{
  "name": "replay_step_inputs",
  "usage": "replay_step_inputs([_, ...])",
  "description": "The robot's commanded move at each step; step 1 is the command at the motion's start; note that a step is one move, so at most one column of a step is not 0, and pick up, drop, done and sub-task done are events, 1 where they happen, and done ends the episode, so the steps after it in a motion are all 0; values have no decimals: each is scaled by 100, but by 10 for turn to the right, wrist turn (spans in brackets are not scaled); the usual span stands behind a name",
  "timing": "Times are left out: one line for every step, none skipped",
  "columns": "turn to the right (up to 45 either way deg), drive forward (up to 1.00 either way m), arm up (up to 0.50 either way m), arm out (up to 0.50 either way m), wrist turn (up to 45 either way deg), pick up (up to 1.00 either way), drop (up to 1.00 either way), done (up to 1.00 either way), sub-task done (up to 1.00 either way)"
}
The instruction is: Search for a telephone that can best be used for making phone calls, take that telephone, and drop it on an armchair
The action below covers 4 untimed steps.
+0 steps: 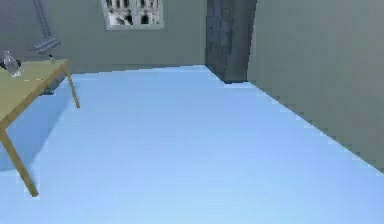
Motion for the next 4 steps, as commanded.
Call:
replay_step_inputs([450, 0, 0, 0, 0, 0, 0, 0, 0])
replay_step_inputs([240, 0, 0, 0, 0, 0, 0, 0, 0])
replay_step_inputs([0, 100, 0, 0, 0, 0, 0, 0, 0])
replay_step_inputs([90, 0, 0, 0, 0, 0, 0, 0, 0])
